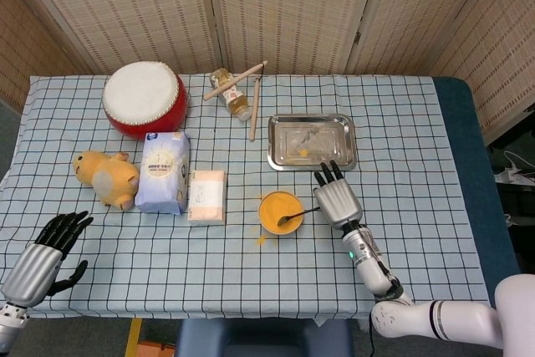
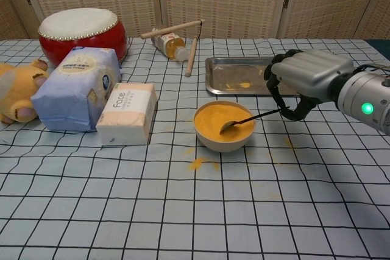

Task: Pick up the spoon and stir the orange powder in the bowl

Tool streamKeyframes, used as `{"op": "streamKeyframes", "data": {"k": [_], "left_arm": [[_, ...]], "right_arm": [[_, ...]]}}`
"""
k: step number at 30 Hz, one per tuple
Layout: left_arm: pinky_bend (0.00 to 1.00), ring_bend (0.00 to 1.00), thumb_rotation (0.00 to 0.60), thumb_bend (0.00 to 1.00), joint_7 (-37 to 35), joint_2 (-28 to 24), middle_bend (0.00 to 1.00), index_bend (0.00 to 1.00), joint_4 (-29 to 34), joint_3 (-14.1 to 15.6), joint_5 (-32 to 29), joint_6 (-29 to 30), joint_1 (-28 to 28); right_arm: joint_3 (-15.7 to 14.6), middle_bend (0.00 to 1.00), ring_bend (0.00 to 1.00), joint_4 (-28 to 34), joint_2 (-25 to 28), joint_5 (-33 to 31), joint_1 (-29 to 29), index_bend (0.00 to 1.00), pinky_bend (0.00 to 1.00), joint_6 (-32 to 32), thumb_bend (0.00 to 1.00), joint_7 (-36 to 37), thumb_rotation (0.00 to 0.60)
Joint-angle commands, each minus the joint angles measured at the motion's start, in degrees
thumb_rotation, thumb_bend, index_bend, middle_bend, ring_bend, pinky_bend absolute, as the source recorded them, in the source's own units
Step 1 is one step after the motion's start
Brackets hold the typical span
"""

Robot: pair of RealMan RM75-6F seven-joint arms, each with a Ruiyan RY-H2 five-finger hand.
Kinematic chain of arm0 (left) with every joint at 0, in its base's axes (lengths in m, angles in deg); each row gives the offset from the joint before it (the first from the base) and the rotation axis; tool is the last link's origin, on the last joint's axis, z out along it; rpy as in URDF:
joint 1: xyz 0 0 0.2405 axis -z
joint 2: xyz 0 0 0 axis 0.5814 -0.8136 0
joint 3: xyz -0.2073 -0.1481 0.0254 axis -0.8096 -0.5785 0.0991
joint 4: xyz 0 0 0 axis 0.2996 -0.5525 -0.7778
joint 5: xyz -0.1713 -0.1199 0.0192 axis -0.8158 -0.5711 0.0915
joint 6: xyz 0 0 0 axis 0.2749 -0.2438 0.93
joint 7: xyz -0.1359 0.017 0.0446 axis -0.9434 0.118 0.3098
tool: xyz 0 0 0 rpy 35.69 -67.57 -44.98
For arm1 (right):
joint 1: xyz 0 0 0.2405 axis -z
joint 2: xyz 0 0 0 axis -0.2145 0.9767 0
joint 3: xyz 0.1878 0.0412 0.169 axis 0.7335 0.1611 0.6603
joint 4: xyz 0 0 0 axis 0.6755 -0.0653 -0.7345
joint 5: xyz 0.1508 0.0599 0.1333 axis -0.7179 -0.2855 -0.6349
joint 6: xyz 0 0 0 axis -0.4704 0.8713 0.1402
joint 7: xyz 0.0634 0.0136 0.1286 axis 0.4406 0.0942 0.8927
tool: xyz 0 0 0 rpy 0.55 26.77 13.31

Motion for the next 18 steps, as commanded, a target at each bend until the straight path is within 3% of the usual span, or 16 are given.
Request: {"op": "streamKeyframes", "data": {"k": [1, 13, 18], "left_arm": [[0.07, 0.0, 0.6, 0.45, -0.1, -0.1, 0.0, 0.0, 0.0, 0.0, 0.2, 0.3, -0.1], [0.07, 0.0, 0.6, 0.44, -0.3, -0.1, 0.0, 0.0, -0.3, 0.0, 0.2, 0.2, -0.1], [0.07, 0.0, 0.6, 0.45, -0.3, 0.0, 0.0, 0.0, -0.3, 0.0, 0.2, 0.1, 0.0]], "right_arm": [[0.7, 0.17, 0.0, -0.5, -0.4, 2.7, 0.7, 0.95, 0.02, 2.3, 0.66, 2.3, 0.6], [1.5, 0.18, 0.0, -11.8, -6.7, 9.6, 1.9, 0.93, 0.03, 4.0, 0.66, 11.6, 0.6], [5.9, 0.18, 0.0, -18.5, -9.3, 8.7, 1.0, 0.93, 0.04, 3.5, 0.66, 16.0, 0.6]]}}
